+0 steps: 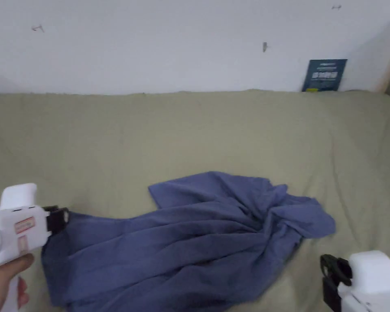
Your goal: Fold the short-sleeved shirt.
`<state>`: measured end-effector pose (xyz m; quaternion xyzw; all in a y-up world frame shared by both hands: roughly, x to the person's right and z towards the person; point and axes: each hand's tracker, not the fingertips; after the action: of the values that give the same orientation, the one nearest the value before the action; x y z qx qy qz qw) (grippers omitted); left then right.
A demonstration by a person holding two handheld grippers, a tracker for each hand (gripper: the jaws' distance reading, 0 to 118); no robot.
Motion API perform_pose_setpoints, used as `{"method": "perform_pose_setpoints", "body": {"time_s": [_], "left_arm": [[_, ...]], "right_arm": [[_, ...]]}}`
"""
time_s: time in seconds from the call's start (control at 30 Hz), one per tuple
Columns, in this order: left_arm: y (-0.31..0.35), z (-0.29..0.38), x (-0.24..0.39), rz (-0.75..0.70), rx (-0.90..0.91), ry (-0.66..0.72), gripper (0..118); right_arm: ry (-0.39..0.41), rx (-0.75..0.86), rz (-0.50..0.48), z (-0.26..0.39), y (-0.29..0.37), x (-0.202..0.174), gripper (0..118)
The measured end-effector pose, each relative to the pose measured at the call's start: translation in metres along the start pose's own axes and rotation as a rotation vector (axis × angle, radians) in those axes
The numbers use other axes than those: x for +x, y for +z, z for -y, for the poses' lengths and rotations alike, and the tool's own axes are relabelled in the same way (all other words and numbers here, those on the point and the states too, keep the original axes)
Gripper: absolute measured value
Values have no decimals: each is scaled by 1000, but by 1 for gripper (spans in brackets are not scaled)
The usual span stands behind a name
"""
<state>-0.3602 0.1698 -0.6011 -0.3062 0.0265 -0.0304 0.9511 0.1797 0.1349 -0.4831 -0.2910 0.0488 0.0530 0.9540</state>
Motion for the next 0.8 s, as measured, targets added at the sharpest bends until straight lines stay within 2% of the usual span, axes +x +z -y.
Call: {"method": "perform_pose_setpoints", "body": {"time_s": [0.03,0.07,0.1,0.13,0.17,0.2,0.27,0.3,0.4,0.5,0.63,0.67,0.7,0.73,0.77,0.8], "left_arm": [[4,-1,1,7,7,4,0],[9,1,-1,14,20,3,0],[11,0,-1,22,25,-2,0],[12,-1,-1,29,26,-2,0],[13,-1,0,32,28,-5,0],[16,-3,5,33,34,-7,0],[20,-5,13,36,40,-26,0],[16,6,24,218,-81,220,0],[0,6,12,192,-82,173,0],[-7,8,11,174,-96,142,0],[-22,10,11,135,-119,127,0],[-25,10,10,131,-116,131,0],[-28,10,6,131,-128,124,0],[-28,11,10,141,-143,156,0],[-28,11,11,140,-139,158,0],[-29,11,13,131,-139,156,0]], "right_arm": [[-24,2,18,-7,-11,14,6],[-75,14,28,-15,-23,30,27],[-133,7,14,-25,-34,45,79],[-198,-29,-8,-35,-51,62,113],[-241,-76,-18,-42,-71,77,118],[-264,-106,3,-47,-85,87,118],[-249,-111,88,-43,-127,105,118],[-235,-139,120,-42,-145,111,118],[-224,-252,171,-46,-190,127,118],[-200,-312,132,-38,-219,121,118],[-66,-429,100,-23,-233,100,83],[-113,-370,64,-28,-219,97,67],[-131,-351,92,-30,-215,98,53],[-159,-355,56,-31,-214,101,22],[-144,-356,71,-38,-204,98,7],[-142,-327,90,-40,-200,98,7]]}}
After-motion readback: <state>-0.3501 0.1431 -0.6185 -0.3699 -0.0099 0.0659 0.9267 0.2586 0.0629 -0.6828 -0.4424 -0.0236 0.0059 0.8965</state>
